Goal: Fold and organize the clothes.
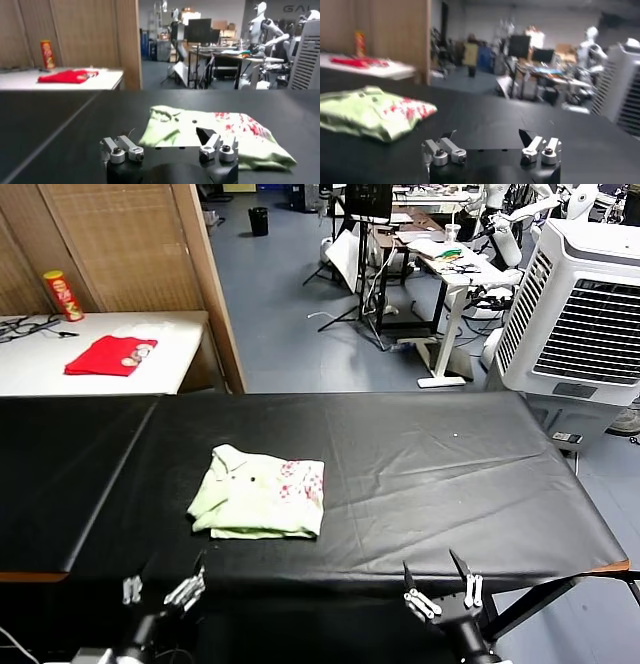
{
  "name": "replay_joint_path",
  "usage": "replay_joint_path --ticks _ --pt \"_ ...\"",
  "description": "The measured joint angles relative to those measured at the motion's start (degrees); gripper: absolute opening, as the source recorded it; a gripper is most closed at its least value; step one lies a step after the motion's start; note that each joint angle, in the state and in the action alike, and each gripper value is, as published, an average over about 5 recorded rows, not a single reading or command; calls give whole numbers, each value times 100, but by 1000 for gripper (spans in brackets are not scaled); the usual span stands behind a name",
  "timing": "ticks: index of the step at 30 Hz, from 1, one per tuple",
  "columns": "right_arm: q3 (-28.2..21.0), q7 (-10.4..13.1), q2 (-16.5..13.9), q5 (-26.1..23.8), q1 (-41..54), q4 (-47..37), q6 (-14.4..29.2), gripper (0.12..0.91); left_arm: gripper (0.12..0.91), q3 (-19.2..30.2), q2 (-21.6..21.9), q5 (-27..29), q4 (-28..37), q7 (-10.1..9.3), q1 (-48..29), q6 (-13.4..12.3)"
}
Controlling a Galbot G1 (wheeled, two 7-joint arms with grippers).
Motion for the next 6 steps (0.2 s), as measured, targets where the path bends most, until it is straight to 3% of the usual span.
replay_joint_path --ticks 6 --pt "9 3 3 -3 -193 87 13 798 798 -61 17 -3 -108 -13 360 43"
